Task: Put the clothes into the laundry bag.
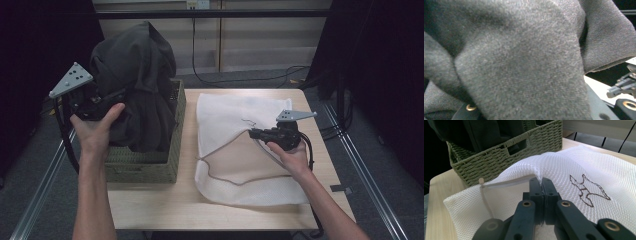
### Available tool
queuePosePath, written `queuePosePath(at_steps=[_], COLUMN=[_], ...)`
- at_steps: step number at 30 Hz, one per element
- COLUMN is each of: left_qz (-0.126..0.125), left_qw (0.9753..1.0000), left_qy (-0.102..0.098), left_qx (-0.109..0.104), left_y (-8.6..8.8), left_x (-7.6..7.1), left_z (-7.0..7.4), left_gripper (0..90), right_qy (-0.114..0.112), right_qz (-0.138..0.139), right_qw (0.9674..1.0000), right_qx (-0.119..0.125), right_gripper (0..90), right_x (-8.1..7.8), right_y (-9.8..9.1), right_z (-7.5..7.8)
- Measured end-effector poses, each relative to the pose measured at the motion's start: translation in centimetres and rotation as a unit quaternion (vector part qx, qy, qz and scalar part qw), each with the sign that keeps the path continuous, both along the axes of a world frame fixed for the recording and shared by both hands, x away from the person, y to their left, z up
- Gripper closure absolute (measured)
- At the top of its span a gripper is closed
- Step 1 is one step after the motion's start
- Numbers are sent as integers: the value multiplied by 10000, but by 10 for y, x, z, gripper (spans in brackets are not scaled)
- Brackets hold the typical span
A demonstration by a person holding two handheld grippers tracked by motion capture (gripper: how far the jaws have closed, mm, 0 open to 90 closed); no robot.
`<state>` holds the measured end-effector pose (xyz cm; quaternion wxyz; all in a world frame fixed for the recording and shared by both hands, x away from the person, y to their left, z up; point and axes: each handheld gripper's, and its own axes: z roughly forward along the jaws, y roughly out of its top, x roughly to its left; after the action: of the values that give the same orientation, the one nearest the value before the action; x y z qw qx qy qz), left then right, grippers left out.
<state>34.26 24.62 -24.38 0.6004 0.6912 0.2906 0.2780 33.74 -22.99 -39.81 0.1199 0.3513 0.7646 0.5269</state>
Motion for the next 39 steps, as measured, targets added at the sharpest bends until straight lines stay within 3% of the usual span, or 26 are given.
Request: queuePosePath(at_steps=[7,11,13,15,23,29,32,36,39], left_qz=[173,80,51,-55,-362,-729,-817,-940,-1015], left_qw=[9996,9991,9992,9987,9965,9945,9939,9923,9915], left_qy=[-21,-46,-176,-252,-617,-604,-631,-608,-694], left_qx=[-230,-402,-357,-439,-434,-441,-383,-533,-436], left_y=[12,12,11,8,-9,-25,-33,-42,-52], left_x=[-2,-7,-12,-17,-37,-45,-46,-46,-49], left_z=[2,-4,-3,3,34,48,50,54,61], left_gripper=[732,732,733,734,734,734,733,734,734], right_qy=[3,39,45,51,50,37,42,48,45], right_qz=[-7,-2,-7,-1,-21,-18,-10,-9,-5], right_qw=[10000,10000,10000,10000,10000,10000,10000,10000,10000], right_qx=[10,4,-19,-16,-8,-12,8,3,-11], right_gripper=[887,888,888,888,888,888,888,888,888], right_x=[0,1,1,2,2,2,2,2,3], right_y=[-1,1,1,2,1,0,0,0,1], right_z=[0,-1,-2,-2,-2,-2,-2,-2,-3])
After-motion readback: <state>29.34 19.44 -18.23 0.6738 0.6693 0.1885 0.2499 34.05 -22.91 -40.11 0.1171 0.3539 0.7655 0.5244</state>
